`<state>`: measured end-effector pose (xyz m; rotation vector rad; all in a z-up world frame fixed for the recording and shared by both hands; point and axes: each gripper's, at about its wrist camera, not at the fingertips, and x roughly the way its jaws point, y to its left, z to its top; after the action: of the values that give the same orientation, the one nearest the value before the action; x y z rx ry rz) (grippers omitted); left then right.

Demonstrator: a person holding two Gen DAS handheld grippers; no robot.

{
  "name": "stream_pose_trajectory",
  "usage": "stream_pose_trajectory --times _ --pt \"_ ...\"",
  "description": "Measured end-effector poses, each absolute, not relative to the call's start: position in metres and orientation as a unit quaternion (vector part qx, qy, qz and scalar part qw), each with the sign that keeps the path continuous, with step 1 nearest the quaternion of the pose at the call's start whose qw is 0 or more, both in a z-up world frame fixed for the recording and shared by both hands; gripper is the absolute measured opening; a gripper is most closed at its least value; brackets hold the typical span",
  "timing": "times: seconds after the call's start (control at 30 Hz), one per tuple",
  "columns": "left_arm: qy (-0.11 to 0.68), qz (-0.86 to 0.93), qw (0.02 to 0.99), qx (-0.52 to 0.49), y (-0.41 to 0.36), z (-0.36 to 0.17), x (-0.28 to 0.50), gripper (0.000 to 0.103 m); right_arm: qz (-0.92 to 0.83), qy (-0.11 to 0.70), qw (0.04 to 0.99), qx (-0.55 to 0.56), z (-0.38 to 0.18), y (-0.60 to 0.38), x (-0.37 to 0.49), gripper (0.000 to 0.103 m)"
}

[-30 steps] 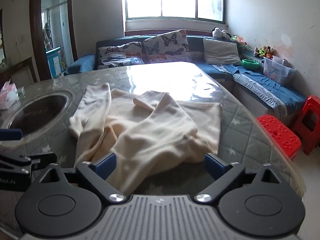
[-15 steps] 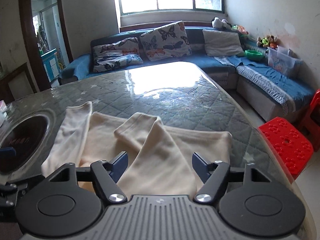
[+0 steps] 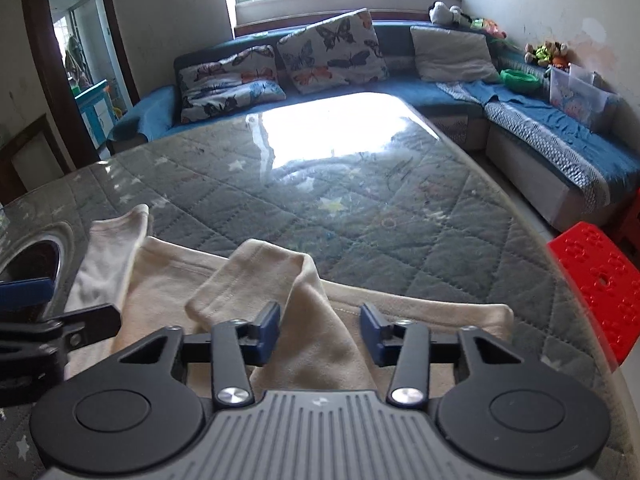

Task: Fold clothes
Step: 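Grasp the shirt fabric with both grippers and lift it off the table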

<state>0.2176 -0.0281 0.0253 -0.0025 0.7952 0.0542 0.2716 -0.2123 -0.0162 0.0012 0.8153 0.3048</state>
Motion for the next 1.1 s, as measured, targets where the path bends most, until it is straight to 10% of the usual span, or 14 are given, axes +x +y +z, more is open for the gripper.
stream_pose_trajectory --times 0.23,0.43,0.93,1.1 --pt "0.396 0.027 0.918 0.006 -0.022 0.017 0.21 0.014 0.149 0.382 0.912 -0.001 -0.009 -0.226 0.258 0.007" --pt "0.377 0.039 0.925 -0.006 -0.001 0.029 0.191 0.001 0.132 0.353 0.926 0.003 0.01 -0.249 0.232 0.006" --pt "0.354 0.042 0.933 -0.04 0.028 0.056 0.138 0.006 -0.002 0.308 0.951 0.04 0.028 -0.348 0.115 0.006" --pt "0.351 0.017 0.936 -0.023 -0.009 0.057 0.152 0.048 -0.038 0.337 0.94 0.044 0.01 -0.364 0.098 0.007"
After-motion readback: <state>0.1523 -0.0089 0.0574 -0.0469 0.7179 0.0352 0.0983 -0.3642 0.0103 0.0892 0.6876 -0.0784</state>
